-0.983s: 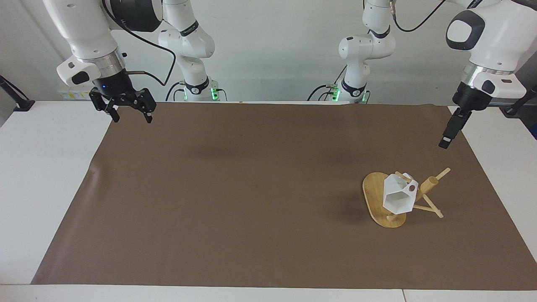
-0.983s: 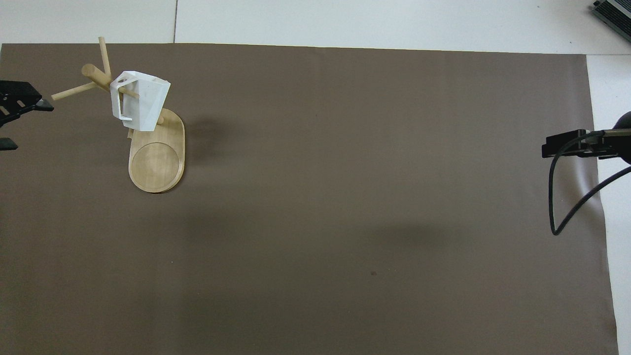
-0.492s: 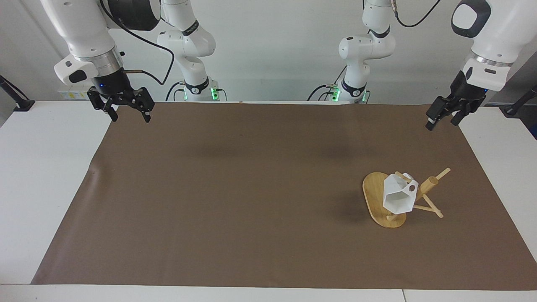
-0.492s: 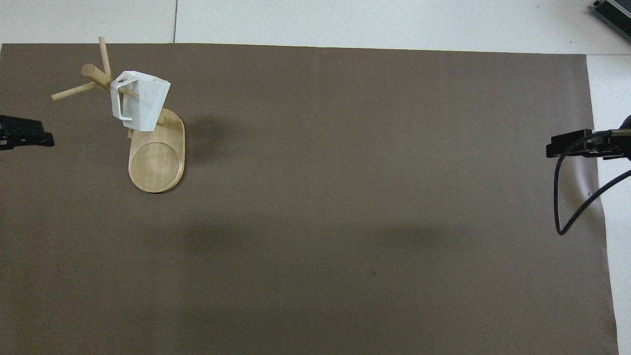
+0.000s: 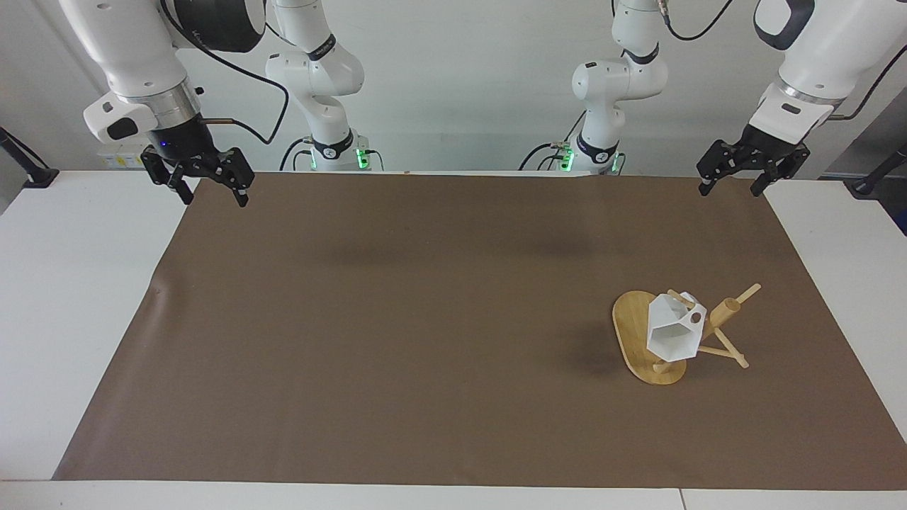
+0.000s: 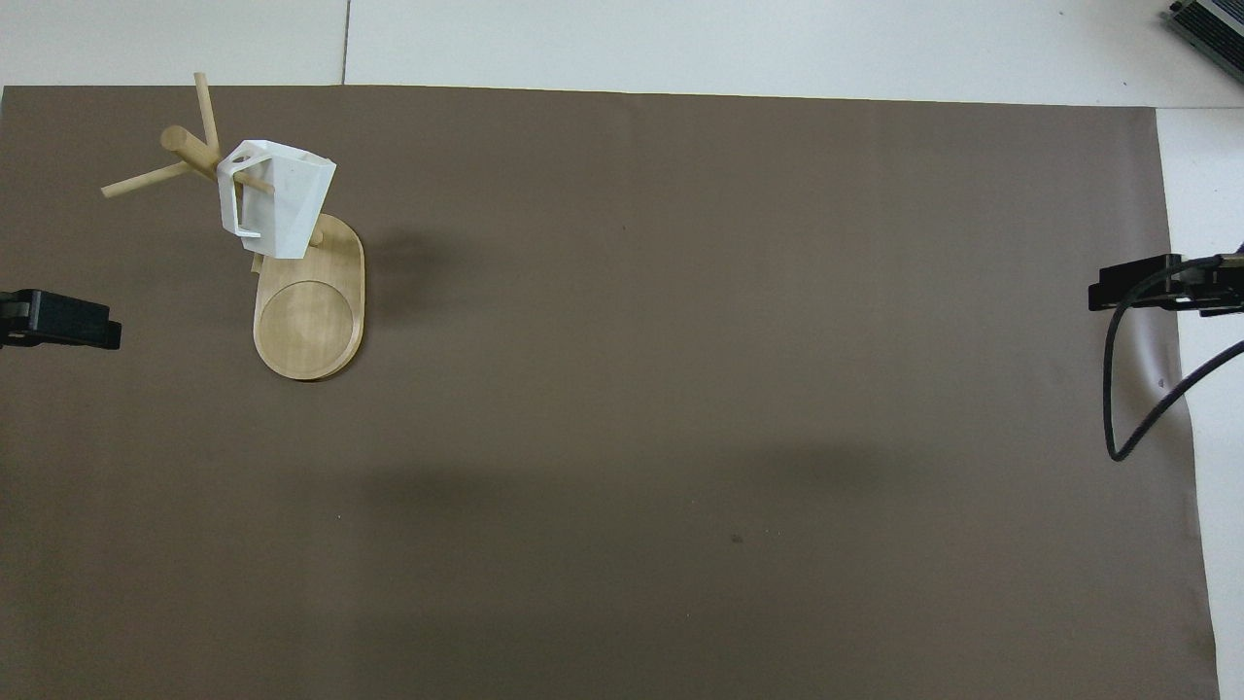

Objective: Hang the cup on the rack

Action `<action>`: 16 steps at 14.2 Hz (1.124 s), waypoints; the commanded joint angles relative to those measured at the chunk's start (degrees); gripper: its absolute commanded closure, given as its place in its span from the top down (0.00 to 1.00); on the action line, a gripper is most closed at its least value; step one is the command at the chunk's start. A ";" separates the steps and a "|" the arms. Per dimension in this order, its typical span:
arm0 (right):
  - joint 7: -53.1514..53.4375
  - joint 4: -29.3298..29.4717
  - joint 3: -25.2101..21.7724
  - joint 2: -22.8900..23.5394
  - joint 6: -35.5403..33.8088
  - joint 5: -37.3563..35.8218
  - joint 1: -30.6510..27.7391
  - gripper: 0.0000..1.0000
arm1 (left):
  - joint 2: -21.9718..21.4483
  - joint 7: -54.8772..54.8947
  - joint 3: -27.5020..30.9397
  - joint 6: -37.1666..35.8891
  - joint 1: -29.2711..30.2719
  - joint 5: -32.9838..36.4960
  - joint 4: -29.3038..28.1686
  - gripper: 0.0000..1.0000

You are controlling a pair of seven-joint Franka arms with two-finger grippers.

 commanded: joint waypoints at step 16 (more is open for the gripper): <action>1.95 -4.36 -0.60 -2.37 3.28 -0.12 -0.96 1.00 | -2.46 0.84 4.51 -3.54 -6.16 0.71 1.22 1.00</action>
